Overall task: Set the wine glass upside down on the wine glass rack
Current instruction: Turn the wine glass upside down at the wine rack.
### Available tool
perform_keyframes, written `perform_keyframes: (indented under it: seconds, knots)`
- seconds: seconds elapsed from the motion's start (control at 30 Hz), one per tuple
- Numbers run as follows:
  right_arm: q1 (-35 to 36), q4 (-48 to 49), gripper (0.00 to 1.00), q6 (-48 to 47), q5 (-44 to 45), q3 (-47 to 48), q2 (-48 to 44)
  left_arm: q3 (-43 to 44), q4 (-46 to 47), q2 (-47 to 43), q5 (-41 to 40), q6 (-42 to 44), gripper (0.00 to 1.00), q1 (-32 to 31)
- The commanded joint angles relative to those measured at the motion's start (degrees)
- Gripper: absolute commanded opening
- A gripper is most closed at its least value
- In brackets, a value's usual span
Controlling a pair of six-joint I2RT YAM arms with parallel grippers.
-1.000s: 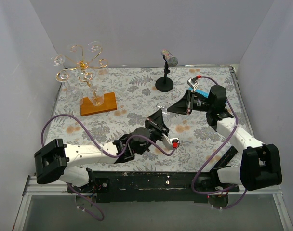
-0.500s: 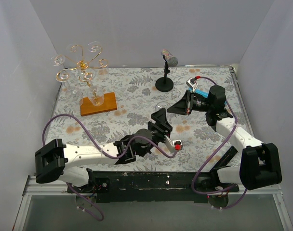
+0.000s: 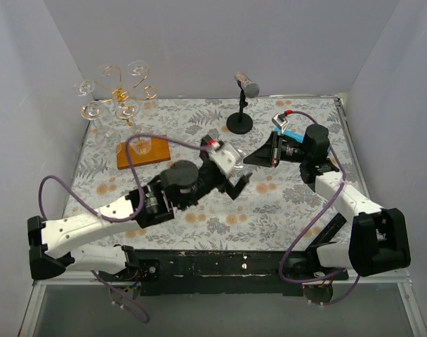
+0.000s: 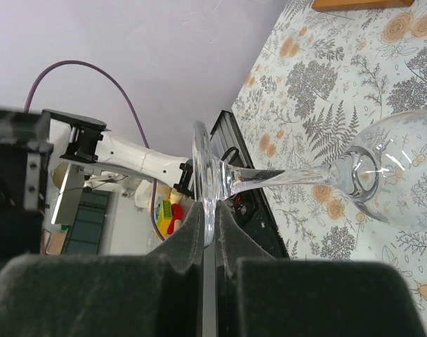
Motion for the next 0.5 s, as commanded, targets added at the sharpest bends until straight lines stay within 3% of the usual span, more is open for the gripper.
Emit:
perform_keyframes:
  seconds: [0.0,0.1,0.17,0.27,0.47]
  knots:
    - [-0.33,5.26,0.01,-1.72,-0.89,0.99,-0.30,6.51,-12.12,-2.21,13.49,-39.10,0.98,14.63]
    - [-0.33,5.87,0.01,-1.46,-1.24,0.99,-0.38,7.92,-14.41,-0.90,26.06,-53.96,0.98,24.58]
    - [-0.33,6.58,0.01,-0.84,-1.59,0.91,-0.56,9.41,-16.34,1.38,30.57,-59.62,0.98,27.41]
    - [-0.33,8.68,0.01,0.47,-2.29,0.64,-0.65,10.82,-16.70,4.46,34.09,-62.98,0.98,27.86]
    - [-0.33,11.59,0.01,2.94,-3.26,0.20,-0.47,12.59,-18.63,8.86,34.72,-62.98,0.83,27.95]
